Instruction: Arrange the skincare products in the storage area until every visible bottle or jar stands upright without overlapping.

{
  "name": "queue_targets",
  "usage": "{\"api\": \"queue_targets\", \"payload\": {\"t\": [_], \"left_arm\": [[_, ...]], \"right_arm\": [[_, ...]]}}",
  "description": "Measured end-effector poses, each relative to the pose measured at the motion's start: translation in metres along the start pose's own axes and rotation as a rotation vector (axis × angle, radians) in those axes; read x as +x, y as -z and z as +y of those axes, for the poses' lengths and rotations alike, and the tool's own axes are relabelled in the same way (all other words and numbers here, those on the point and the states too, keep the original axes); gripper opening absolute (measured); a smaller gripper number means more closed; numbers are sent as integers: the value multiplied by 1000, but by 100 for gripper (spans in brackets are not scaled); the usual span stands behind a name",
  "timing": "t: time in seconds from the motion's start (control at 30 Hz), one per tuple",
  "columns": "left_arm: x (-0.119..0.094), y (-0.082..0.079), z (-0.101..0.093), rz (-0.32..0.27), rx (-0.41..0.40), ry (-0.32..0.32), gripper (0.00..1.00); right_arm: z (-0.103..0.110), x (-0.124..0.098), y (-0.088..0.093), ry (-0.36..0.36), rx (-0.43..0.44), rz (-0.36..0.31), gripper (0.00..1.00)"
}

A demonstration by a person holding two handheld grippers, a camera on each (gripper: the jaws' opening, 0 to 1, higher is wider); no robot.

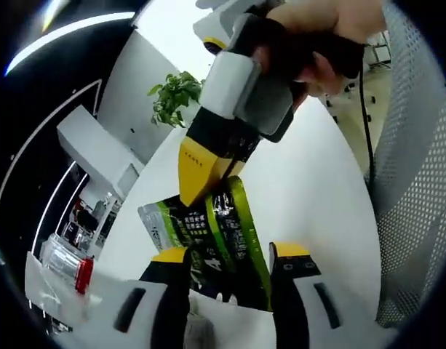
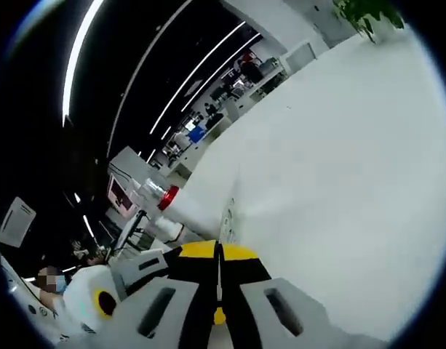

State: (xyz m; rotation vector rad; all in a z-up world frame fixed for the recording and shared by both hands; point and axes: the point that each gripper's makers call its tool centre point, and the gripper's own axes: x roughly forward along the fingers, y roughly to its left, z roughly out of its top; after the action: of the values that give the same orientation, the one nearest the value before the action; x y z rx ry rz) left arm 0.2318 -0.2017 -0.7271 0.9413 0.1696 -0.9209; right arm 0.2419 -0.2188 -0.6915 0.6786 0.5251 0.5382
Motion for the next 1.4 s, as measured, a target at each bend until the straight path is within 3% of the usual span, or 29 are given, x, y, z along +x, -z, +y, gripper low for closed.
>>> {"api": "queue_targets", "payload": {"t": [0.13, 0.3, 0.43, 0.53, 0.7, 0.77, 0.83, 0.9, 0.97, 1.3, 1.4], "left_arm": [[-3, -1, -5, -3, 84, 11, 31], [-7, -4, -4, -17, 124, 25, 18], [-10, -5, 5, -22, 172, 2, 4], [-13, -6, 11, -23, 191, -13, 0], [-17, -3, 14, -12, 218, -9, 0], [-19, -1, 16, -3, 180, -4, 0], [-23, -7, 15, -32, 240, 6, 0], [-27, -9, 10, -42, 245, 17, 0], [-29, -11, 8, -43, 228, 22, 0], [-41, -11, 7, -58, 366, 17, 0], [-45, -12, 8, -58, 370, 21, 0]], "right_arm": [[-3, -3, 2, 13, 11, -2, 1], [-12, -9, 3, 28, 57, -11, 1], [-14, -12, 5, 34, 65, -10, 1], [-13, -11, 6, 25, 86, -13, 1], [-10, -9, 12, 8, 94, 15, 3], [-12, -8, 16, 9, 96, 23, 9], [-16, -7, 24, 20, 116, 53, 15], [-16, -4, 26, 4, 167, 50, 18], [-15, -2, 28, -9, 197, 60, 17], [-2, 4, 28, -114, 443, 21, 7], [0, 5, 29, -127, 441, 24, 2]]}}
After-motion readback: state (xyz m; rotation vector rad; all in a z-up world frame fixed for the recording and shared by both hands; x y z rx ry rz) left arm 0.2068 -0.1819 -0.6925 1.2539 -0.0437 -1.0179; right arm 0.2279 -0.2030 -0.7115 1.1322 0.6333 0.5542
